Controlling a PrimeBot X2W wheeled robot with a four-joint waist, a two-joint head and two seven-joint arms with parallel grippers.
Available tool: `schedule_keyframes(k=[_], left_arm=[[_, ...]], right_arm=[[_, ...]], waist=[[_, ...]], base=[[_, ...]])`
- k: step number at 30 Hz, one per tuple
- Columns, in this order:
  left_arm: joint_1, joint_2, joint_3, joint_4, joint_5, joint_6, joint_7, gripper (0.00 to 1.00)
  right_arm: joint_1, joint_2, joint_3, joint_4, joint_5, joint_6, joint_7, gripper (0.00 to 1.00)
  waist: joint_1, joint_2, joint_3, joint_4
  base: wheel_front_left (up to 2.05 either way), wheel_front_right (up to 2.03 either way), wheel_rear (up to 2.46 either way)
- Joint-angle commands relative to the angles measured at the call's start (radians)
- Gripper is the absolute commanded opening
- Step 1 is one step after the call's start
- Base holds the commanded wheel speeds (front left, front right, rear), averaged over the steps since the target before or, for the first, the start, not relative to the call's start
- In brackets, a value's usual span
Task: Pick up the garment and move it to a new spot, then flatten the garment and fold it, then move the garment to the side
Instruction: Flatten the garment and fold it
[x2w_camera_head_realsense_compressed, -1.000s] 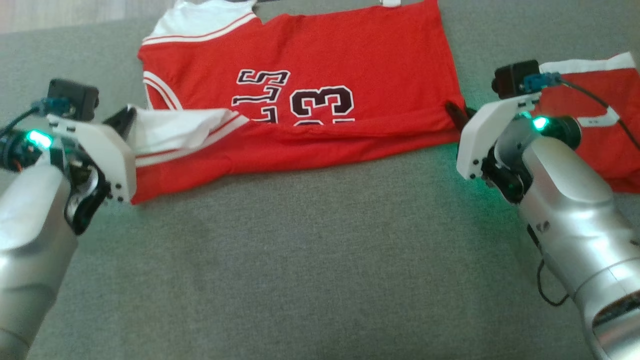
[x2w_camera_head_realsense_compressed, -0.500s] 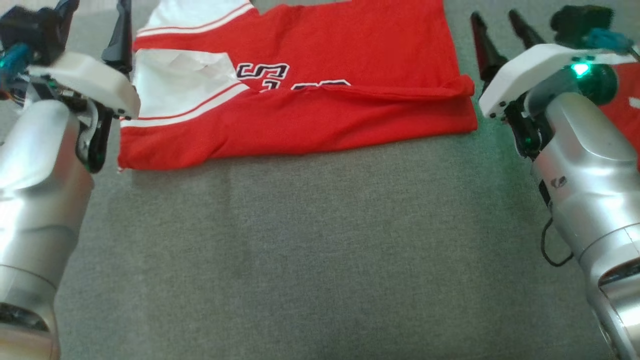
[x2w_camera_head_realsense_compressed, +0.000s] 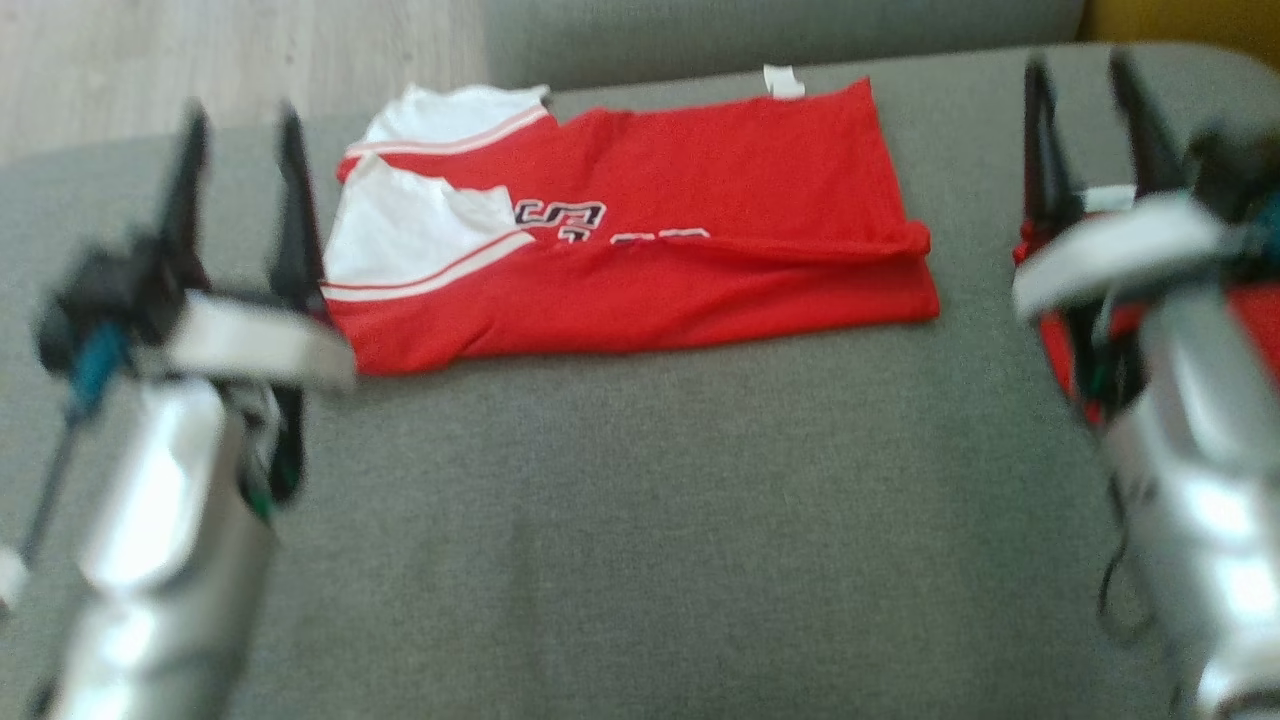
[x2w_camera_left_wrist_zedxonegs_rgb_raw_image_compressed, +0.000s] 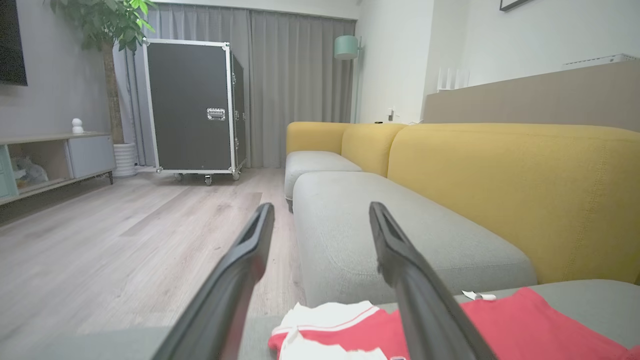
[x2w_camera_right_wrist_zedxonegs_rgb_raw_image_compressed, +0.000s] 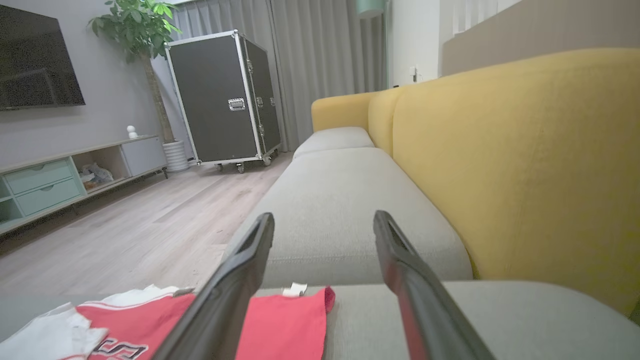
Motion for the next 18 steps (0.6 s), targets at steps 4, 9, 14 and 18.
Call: schedule_keyframes(k=[4,9,14,18], left_arm=[[0.095,-0.018,0.089,-0.107,0.054,0.013,-0.005,1.0],[0.258,-0.087,0.145,-0.168,0.103,0.014,-0.005,1.0],[0.357,-0.133,0.181,-0.163,0.138,-0.004,-0.005,1.0],[0.365,-0.145,0.208,-0.147,0.163,-0.016,-0.005,1.0]], right_arm=[[0.153,0.079,-0.071,-0.134,-0.084,-0.001,-0.01,1.0],[0.332,0.134,-0.125,-0.254,-0.176,-0.001,-0.01,1.0],[0.438,0.147,-0.14,-0.32,-0.192,-0.001,-0.01,1.0],[0.462,0.148,-0.115,-0.355,-0.154,-0.001,-0.01,1.0]], waist=[[0.0002,0.0,-0.06,0.009],[0.0002,0.0,-0.101,0.004],[0.0002,0.0,-0.111,-0.005],[0.0002,0.0,-0.095,-0.016]], base=[[0.0,0.0,0.0],[0.0,0.0,0.0],[0.0,0.0,0.0],[0.0,0.0,0.0]])
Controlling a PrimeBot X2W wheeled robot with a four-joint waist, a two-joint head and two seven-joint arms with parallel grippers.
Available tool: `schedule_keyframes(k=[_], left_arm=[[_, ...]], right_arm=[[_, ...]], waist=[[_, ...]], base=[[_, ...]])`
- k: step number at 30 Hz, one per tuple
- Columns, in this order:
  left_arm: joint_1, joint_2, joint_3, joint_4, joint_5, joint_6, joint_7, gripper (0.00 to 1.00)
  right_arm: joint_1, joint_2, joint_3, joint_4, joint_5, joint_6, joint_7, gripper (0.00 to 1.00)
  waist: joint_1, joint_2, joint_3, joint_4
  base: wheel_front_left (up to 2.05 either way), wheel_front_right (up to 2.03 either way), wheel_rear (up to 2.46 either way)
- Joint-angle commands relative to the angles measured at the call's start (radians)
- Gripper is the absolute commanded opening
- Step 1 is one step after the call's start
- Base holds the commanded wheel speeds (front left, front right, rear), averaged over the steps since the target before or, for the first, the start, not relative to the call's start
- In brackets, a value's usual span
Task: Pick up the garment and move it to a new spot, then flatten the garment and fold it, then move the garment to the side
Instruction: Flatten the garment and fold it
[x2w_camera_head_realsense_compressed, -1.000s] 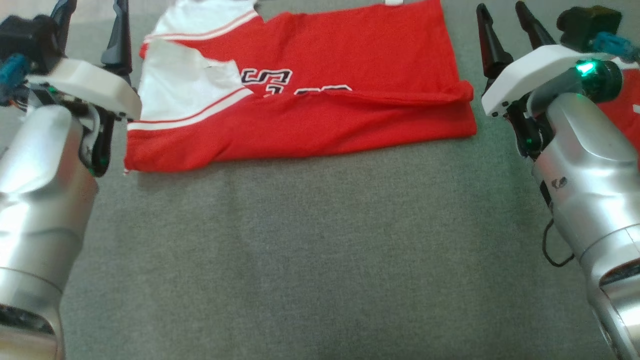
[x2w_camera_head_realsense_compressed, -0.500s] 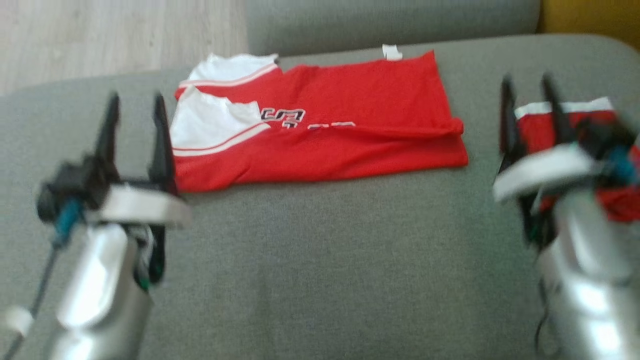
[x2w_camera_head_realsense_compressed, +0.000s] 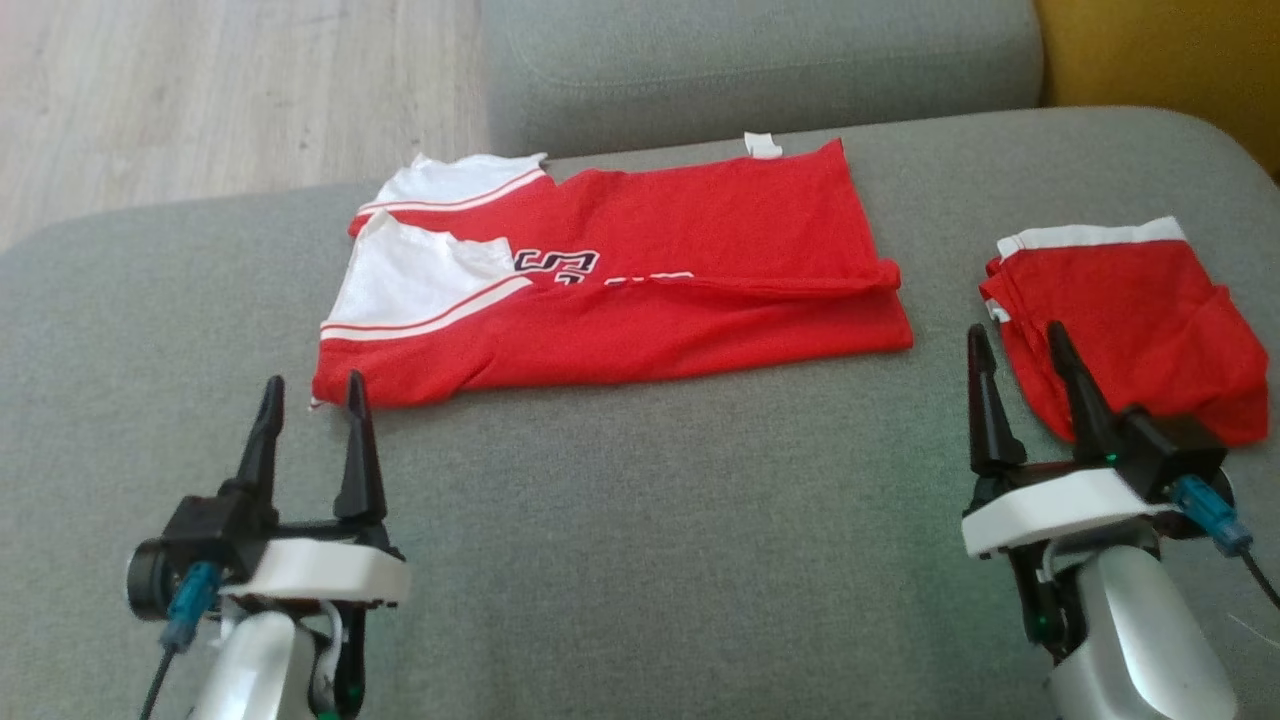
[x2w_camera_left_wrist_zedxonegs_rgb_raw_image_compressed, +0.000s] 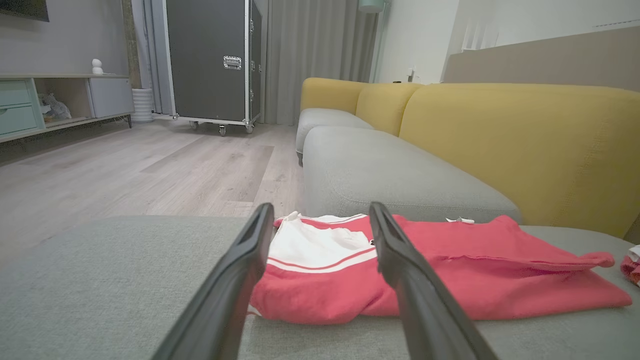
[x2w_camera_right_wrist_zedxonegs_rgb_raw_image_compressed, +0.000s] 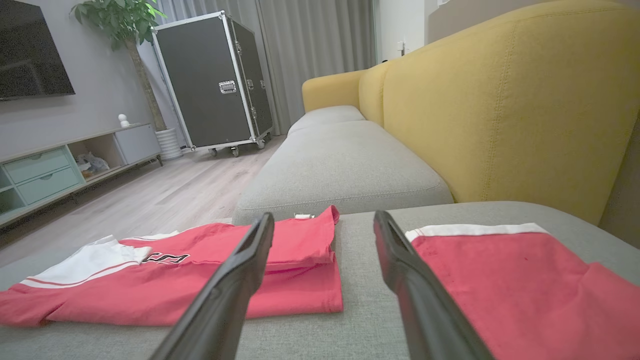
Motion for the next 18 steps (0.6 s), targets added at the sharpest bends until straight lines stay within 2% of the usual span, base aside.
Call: schedule_keyframes(k=[1,8,18], left_arm=[[-0.055,0.011,0.044,-0.024,0.008,-0.004,-0.005,1.0],[-0.111,0.021,0.068,0.1,0.028,-0.004,-0.004,1.0],[-0.266,0.064,0.087,0.349,0.026,0.031,0.061,1.0]], right_arm=[[-0.033,0.006,0.03,-0.039,0.006,-0.001,-0.011,1.0],[-0.045,0.006,0.075,-0.072,0.018,-0.001,-0.011,1.0],[-0.067,0.007,0.106,-0.106,0.042,-0.001,-0.011,1.0]], waist=[[0.0001,-0.0001,0.009,-0.007],[0.0001,-0.0001,0.064,-0.037],[0.0001,-0.0001,0.141,-0.076]], base=[[0.0,0.0,0.0],[0.0,0.0,0.0],[0.0,0.0,0.0]])
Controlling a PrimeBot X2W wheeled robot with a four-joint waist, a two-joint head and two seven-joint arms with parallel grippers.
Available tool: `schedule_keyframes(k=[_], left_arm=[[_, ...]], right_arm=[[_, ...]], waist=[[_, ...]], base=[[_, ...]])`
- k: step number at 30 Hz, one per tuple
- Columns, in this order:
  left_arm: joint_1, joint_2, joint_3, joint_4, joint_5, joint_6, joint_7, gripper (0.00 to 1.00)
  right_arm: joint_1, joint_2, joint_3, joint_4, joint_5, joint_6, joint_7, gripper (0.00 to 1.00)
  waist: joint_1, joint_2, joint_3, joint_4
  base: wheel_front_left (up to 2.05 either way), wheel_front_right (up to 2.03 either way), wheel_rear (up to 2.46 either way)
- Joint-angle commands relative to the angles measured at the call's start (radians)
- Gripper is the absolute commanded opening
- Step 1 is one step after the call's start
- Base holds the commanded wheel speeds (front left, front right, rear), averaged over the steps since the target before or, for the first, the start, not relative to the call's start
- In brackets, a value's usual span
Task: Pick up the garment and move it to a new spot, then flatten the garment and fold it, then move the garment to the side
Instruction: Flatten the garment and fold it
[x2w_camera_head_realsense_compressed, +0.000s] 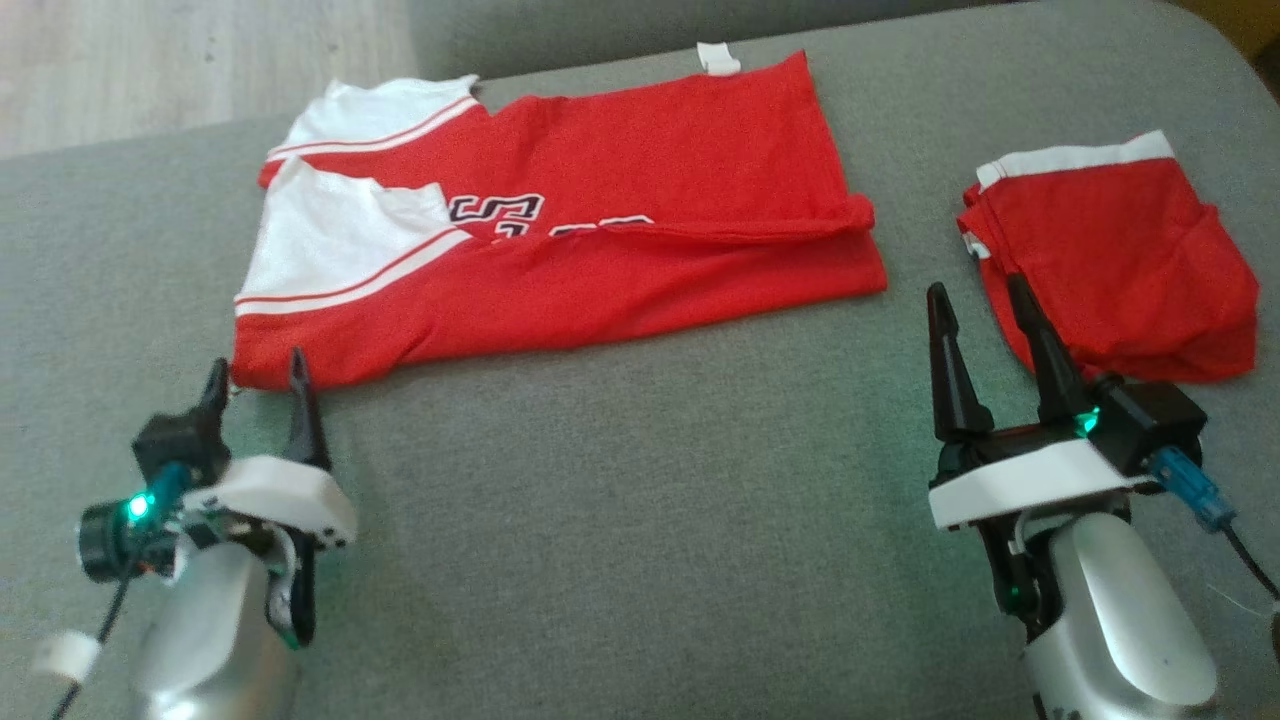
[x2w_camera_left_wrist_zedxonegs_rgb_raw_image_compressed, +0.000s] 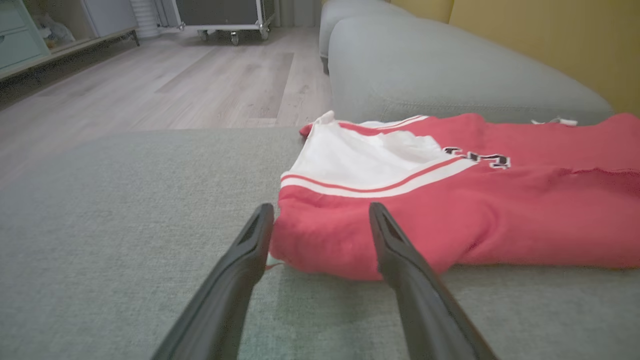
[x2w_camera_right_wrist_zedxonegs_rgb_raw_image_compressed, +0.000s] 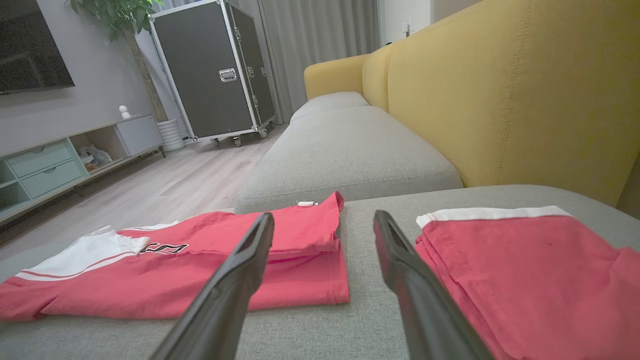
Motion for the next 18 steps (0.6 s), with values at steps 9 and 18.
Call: schedule_keyframes(k=[9,18], left_arm=[[-0.159,0.069,0.065,0.166,-0.021,0.032,0.068,1.0],[-0.187,0.061,0.055,0.272,-0.039,0.02,0.12,0.0]], right_arm=[[-0.054,0.004,0.046,-0.053,0.013,-0.001,-0.011,1.0],[-0.059,0.004,0.052,-0.05,0.011,-0.001,-0.011,1.0]], waist=[[-0.0002,-0.0001,0.06,-0.037],[-0.0002,-0.0001,0.067,-0.038]], base=[[0.0,0.0,0.0],[0.0,0.0,0.0]])
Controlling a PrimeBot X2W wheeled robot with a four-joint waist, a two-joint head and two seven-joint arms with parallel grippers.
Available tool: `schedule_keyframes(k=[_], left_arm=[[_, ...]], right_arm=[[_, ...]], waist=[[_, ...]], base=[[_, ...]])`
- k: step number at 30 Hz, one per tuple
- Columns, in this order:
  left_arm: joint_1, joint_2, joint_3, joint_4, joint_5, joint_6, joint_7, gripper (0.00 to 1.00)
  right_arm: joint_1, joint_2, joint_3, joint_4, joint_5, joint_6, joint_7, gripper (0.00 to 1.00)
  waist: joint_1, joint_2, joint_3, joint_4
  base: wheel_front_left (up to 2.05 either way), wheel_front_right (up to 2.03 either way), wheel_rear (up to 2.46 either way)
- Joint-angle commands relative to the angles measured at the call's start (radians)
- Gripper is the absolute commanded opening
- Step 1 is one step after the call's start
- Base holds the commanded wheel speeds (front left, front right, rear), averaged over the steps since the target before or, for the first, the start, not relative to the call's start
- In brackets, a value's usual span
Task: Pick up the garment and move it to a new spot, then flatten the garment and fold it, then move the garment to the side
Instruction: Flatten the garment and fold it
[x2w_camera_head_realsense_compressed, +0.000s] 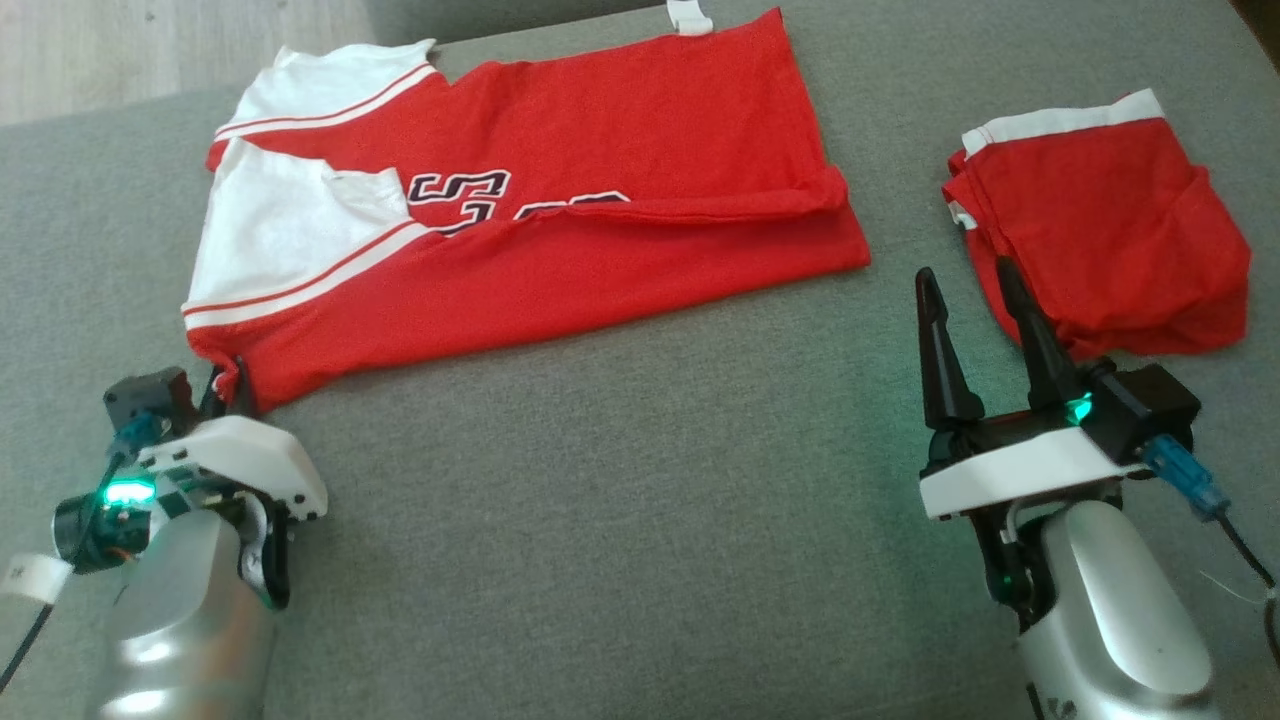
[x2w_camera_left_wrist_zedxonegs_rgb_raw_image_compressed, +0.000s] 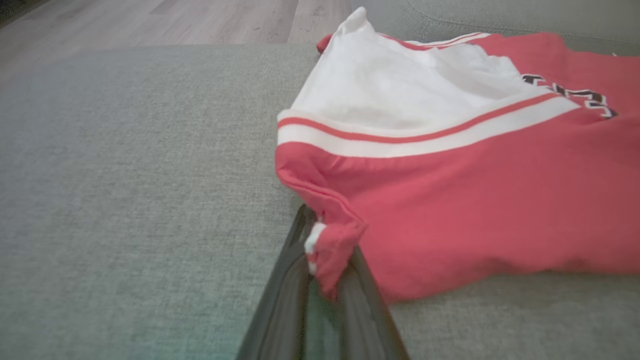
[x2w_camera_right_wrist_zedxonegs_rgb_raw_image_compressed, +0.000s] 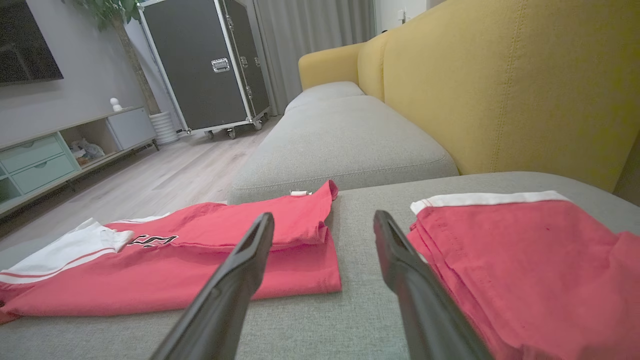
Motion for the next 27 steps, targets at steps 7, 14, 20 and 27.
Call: schedule_keyframes(k=[7,14,20,27], left_arm=[[-0.009,0.015,0.021,-0.027,-0.01,-0.031,-0.129,0.0],[0.041,-0.031,-0.017,-0.181,0.022,-0.07,-0.179,0.0],[0.09,-0.059,-0.047,-0.302,0.056,-0.078,-0.181,0.0],[0.102,-0.086,-0.083,-0.351,0.074,-0.091,-0.181,0.0]], right_arm=[[-0.057,0.004,0.021,0.019,-0.029,-0.001,0.011,1.0],[-0.182,0.004,-0.053,0.184,-0.082,-0.001,0.227,1.0],[-0.31,0.004,-0.136,0.405,-0.099,-0.001,0.377,1.0],[-0.431,0.004,-0.264,0.613,-0.252,-0.001,0.443,1.0]], waist=[[-0.0001,-0.0001,-0.034,0.039],[-0.0001,-0.0001,-0.062,0.117],[-0.0001,-0.0001,-0.066,0.171],[-0.0001,-0.0001,-0.047,0.224]], base=[[0.0,0.0,0.0],[0.0,0.0,0.0],[0.0,0.0,0.0],[0.0,0.0,0.0]])
